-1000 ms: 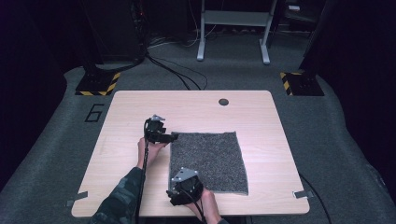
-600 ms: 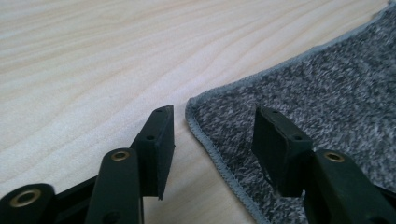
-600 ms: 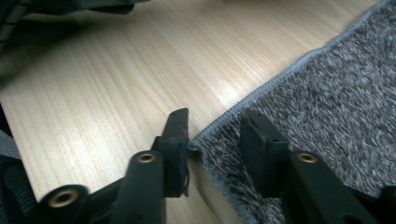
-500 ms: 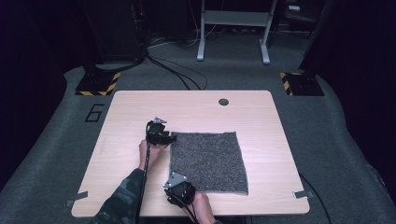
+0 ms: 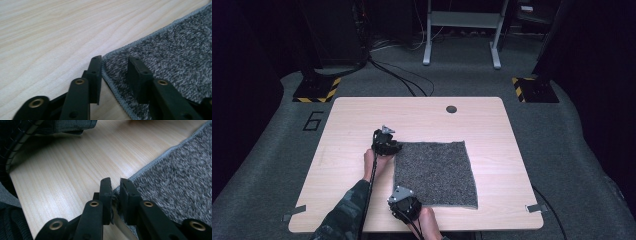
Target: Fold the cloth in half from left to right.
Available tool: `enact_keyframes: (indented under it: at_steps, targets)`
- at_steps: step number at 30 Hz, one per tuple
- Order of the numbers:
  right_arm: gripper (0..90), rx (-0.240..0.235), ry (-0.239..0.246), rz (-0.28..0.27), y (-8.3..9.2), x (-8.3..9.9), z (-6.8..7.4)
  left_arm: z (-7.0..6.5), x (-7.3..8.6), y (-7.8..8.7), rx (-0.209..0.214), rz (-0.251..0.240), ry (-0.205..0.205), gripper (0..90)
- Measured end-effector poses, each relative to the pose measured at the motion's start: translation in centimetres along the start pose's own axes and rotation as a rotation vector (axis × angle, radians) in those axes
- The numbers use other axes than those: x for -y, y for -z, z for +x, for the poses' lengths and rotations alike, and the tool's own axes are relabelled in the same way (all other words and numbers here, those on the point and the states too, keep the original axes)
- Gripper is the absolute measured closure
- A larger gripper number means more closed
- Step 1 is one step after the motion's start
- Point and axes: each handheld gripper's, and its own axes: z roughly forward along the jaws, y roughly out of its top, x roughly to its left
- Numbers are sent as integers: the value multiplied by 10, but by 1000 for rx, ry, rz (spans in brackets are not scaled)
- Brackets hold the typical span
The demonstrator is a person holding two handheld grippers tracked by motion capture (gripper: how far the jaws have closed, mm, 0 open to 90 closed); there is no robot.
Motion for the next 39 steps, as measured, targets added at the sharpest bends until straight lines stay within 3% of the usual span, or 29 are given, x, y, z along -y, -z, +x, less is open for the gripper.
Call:
enact_keyframes:
  at_steps: [1, 9, 12, 16, 20, 25, 39]
  targets:
    - [829, 2, -27, 5, 1, 0, 1, 0, 0, 0, 0, 0, 0, 682]
    - [861, 8, -22, -9, 1, 3, 1, 0, 2, 1, 1, -3, -2, 819]
    - [877, 12, -21, -20, 1, 4, 1, -2, 4, 0, 6, -21, 22, 861]
    - [881, 11, -41, -21, 2, 5, 2, 0, 5, 0, 16, -26, 27, 869]
    - [882, 8, -34, -26, 5, 6, 4, 0, 6, 1, 24, -40, 64, 873]
    - [882, 8, -48, -52, 7, 5, 5, 1, 4, 6, 18, -43, 65, 873]
    - [886, -2, -26, -121, 18, -9, 11, 9, -7, 27, -17, -52, 43, 875]
